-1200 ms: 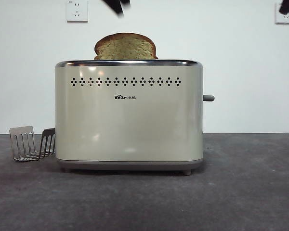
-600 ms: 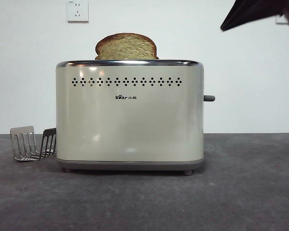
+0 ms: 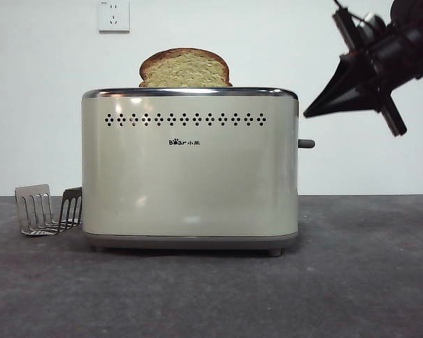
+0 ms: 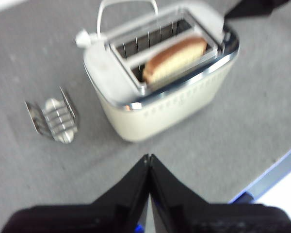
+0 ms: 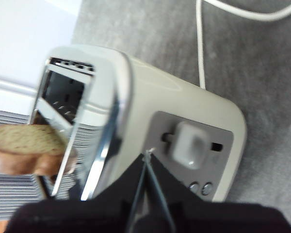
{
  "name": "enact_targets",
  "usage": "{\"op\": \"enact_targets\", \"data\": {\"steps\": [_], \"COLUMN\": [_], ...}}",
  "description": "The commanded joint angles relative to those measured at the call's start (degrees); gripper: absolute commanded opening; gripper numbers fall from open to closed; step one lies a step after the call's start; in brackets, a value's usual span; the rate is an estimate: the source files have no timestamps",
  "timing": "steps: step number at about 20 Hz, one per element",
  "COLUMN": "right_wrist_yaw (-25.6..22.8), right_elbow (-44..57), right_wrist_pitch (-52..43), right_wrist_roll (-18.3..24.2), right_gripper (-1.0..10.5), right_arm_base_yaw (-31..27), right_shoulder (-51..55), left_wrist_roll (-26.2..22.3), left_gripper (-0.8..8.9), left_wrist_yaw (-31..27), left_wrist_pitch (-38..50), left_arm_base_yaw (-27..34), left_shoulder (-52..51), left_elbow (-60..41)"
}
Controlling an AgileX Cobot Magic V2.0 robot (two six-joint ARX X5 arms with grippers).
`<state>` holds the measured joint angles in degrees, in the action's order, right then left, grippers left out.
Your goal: Pick up a slice of bread from the rack,put the bread on the toaster,press the button
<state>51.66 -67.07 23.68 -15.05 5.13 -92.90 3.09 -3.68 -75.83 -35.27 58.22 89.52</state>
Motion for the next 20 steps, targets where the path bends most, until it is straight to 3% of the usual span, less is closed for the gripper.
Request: {"op": "enact_targets", "data": {"steps": [1,4,20], "right_wrist_yaw": [0.2,-2.2,-3.9], "right_elbow": [-0.2,-0.2,-0.2], "right_wrist_pitch": [-1.4,-1.4,-1.3], "right_wrist_roll": [0.0,0.1,-1.4], "right_gripper": [-0.1,-0.1,-0.1], "right_arm_base_yaw": [0.1,0.1,0.2], "right_shoulder": [-1.8,-3.0,-11.9], "left_wrist_roll": [1.5,1.9,2.9], "left_gripper": [-0.04,-0.04,-0.03], "left_wrist_yaw": [0.0,0.1,1.1], "left_wrist_pitch": [0.2,0.2,0.2], "left_arm_base_yaw": [0.2,0.2,0.2], "left_shoulder": [-1.2,-1.4,-1.1], "left_elbow": [-3.5,-5.9,-5.9]}}
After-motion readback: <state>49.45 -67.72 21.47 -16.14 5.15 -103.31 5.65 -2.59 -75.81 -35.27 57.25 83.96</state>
